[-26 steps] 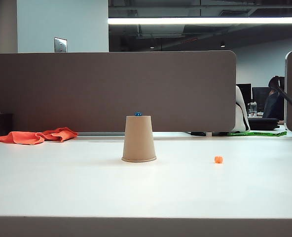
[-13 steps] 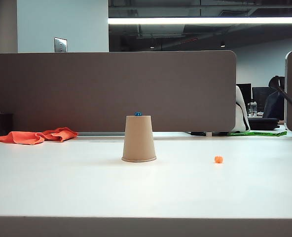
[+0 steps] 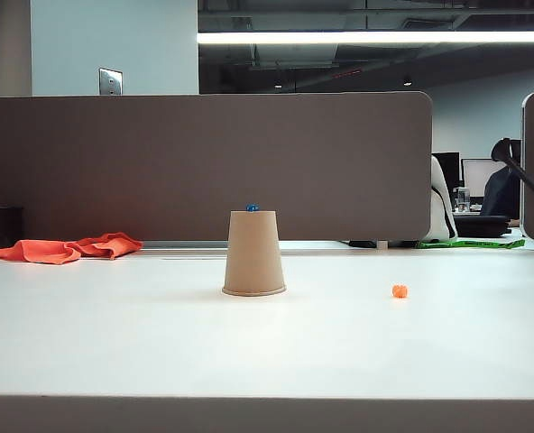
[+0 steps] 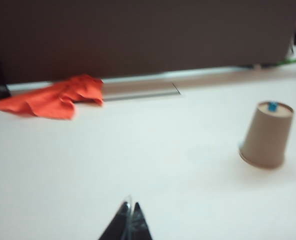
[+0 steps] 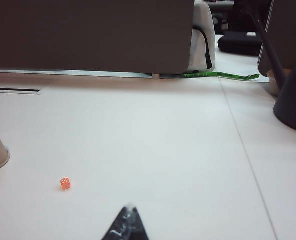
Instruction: Throw the dice onto the paper cup, compare its value with the values of the other dice on the table, place the die with the higher value on the paper cup, and take no action if both dice have the same value.
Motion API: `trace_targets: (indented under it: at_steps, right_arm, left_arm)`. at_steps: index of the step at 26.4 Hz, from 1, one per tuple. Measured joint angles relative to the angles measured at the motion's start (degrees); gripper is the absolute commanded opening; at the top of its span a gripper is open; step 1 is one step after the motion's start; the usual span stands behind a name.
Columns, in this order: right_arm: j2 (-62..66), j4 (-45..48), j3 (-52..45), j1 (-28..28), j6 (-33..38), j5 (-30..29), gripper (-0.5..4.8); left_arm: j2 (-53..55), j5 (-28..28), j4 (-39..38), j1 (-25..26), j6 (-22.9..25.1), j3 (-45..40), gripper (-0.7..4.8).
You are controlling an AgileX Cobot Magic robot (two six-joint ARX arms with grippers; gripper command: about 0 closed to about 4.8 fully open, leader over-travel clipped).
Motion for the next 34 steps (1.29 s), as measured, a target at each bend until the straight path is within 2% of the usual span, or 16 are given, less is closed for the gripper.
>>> trace_targets:
  at_steps: [4, 8, 13, 16, 22, 25, 30, 32, 34]
  right_arm:
    - [7.5, -3.9, 6.0, 0.0, -0.9, -0.1, -0.06]
    - [21.2, -10.2, 15.6, 0.0, -1.3, -4.2, -0.06]
    - [36.2, -14.4, 25.9, 1.1, -2.0, -6.5, -0.06]
    - [41.4, -15.3, 27.9, 3.2, -2.2, -6.5, -0.06]
    - [48.8, -12.5, 27.9, 11.8, -4.7, -0.4, -0.06]
    - [50.5, -8.8, 27.9, 13.8, -4.9, 0.1, -0.06]
    - [52.3, -4.1, 27.9, 14.0, -4.9, 0.1, -0.06]
    - [52.4, -1.9, 27.9, 14.0, -4.9, 0.0, -0.06]
    - [52.5, -0.8, 27.9, 14.0, -4.9, 0.0, -0.06]
  left_arm:
    - [8.0, 0.2, -1.1, -2.3, 4.2, 4.9, -0.06]
    - [21.5, 0.3, 0.8, -7.7, 5.9, 10.7, -0.06]
    - [36.4, 0.3, 10.0, -13.8, 6.1, 13.9, -0.06]
    - [42.7, 0.3, 15.3, -16.0, 6.1, 15.3, -0.06]
    - [53.6, 0.2, 25.4, -17.0, 6.8, 18.3, -0.06]
    - [59.6, 6.5, 32.5, -17.0, 12.2, 20.5, -0.06]
    - [69.1, 10.8, 34.4, -17.0, 15.6, 25.7, -0.06]
    - [74.0, 16.5, 35.6, -17.0, 19.0, 28.4, -0.06]
    - [77.7, 21.1, 36.6, -17.1, 20.2, 30.8, -0.06]
